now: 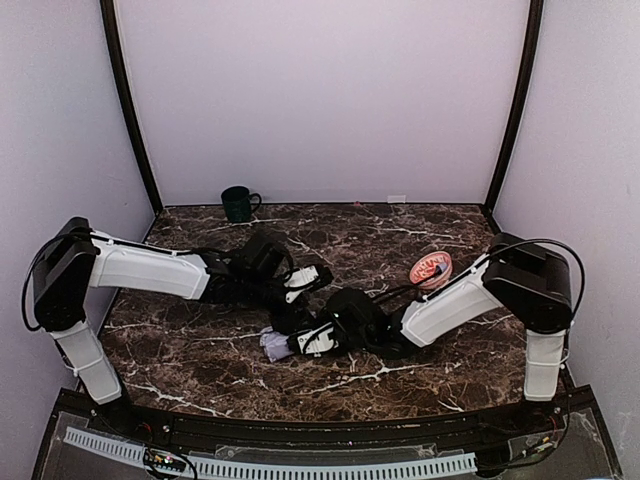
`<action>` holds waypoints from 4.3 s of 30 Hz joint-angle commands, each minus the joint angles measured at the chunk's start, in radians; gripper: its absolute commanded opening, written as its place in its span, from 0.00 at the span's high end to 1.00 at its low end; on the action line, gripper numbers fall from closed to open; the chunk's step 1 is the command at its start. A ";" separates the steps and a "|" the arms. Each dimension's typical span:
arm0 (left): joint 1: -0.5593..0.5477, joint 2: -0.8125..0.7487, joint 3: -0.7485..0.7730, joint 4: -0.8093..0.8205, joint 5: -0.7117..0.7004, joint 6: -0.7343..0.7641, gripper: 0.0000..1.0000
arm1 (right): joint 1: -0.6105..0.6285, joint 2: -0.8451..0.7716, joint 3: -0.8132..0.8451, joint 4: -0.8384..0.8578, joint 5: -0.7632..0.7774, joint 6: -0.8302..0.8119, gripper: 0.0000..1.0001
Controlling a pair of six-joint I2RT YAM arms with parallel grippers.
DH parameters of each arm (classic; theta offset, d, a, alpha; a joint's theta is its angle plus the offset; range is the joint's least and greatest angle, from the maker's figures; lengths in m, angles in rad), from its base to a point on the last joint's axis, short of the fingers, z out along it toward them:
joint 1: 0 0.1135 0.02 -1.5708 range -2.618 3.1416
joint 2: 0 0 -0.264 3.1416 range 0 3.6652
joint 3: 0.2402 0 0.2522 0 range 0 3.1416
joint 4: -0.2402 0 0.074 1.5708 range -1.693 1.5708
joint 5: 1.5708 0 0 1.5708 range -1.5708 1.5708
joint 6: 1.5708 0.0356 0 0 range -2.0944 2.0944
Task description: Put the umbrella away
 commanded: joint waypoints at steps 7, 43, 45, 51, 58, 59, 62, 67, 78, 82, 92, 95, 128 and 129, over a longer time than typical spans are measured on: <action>0.026 0.101 0.041 -0.347 0.318 -0.111 0.40 | 0.012 0.034 0.057 0.060 0.081 0.102 0.98; 0.022 0.147 -0.010 -0.296 0.131 -0.093 0.40 | 0.067 -0.198 -0.156 -0.240 -0.090 0.091 0.00; 0.023 0.144 -0.013 -0.288 0.123 -0.093 0.40 | 0.069 -0.244 -0.181 -0.262 -0.130 0.110 0.00; 0.023 0.136 -0.017 -0.281 0.095 -0.090 0.41 | 0.068 -0.292 -0.190 -0.354 -0.204 0.159 0.00; 0.017 0.064 -0.075 -0.196 0.092 -0.060 0.41 | 0.005 -0.434 -0.184 -0.398 -0.351 0.264 0.01; 0.017 0.051 -0.086 -0.176 0.093 -0.057 0.41 | -0.012 -0.447 -0.168 -0.424 -0.385 0.283 0.01; 0.015 0.007 -0.123 -0.107 0.095 -0.052 0.41 | -0.085 -0.448 -0.096 -0.533 -0.506 0.340 0.02; 0.015 -0.011 -0.149 -0.059 0.099 -0.047 0.41 | -0.205 -0.330 0.001 -0.664 -0.555 0.365 0.08; 0.010 -0.049 -0.174 -0.044 0.092 -0.026 0.40 | -0.256 -0.107 0.118 -0.720 -0.582 0.327 0.25; 0.002 -0.118 -0.206 0.004 0.084 0.003 0.36 | -0.255 -0.125 0.091 -0.699 -0.578 0.311 0.62; 0.002 -0.267 -0.299 0.055 0.064 0.091 0.27 | -0.249 -0.221 0.024 -0.643 -0.537 0.237 0.95; 0.001 -0.268 -0.308 0.049 0.047 0.102 0.27 | -0.244 -0.244 0.014 -0.631 -0.518 0.228 0.98; 0.003 -0.778 -0.286 0.355 -0.169 -0.108 0.16 | -0.365 -0.537 0.012 0.088 -0.477 0.947 1.00; 0.005 -0.773 -0.277 0.372 -0.172 -0.151 0.15 | -0.364 -0.531 0.011 0.144 -0.473 0.988 1.00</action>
